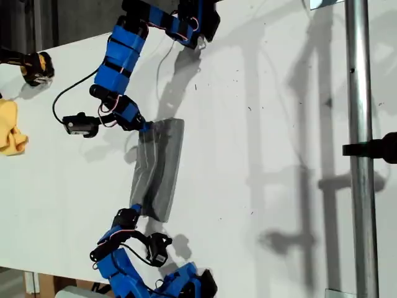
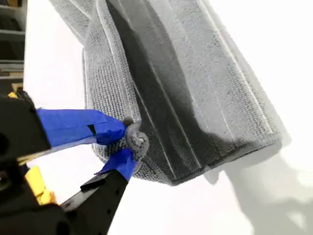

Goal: Grasp corners of a towel and fold twice.

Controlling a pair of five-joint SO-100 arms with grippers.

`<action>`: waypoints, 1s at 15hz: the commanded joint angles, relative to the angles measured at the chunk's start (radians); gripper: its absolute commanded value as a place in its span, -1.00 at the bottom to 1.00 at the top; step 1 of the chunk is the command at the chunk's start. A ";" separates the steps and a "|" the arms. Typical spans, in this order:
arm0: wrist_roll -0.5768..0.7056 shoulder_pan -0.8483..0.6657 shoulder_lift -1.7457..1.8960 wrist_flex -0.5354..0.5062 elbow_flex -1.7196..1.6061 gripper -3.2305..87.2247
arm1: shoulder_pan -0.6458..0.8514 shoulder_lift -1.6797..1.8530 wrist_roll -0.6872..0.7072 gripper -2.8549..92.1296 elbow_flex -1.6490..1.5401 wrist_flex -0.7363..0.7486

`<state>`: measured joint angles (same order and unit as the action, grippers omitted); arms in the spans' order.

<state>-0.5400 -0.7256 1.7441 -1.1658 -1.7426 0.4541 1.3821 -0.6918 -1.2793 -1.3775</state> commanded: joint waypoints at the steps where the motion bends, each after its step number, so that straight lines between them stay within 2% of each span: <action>1: -0.038 0.032 0.008 -0.040 -0.006 -0.95 | -0.049 0.003 -0.028 -0.94 -0.014 0.011; 7: -0.160 0.118 -0.008 -0.118 -0.060 -0.95 | -0.095 -0.037 -0.086 -0.94 -0.074 0.005; 11: -0.236 0.172 -0.123 -0.055 -0.100 -0.95 | -0.135 -0.127 -0.123 -0.94 -0.058 0.025; 15: -0.278 0.161 -0.256 -0.061 -0.058 -0.95 | -0.147 -0.232 -0.152 -0.94 -0.032 0.031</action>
<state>-0.8069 -0.5522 1.5002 -1.2226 -1.8408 0.3145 1.1459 -0.8345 -1.3606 -1.3438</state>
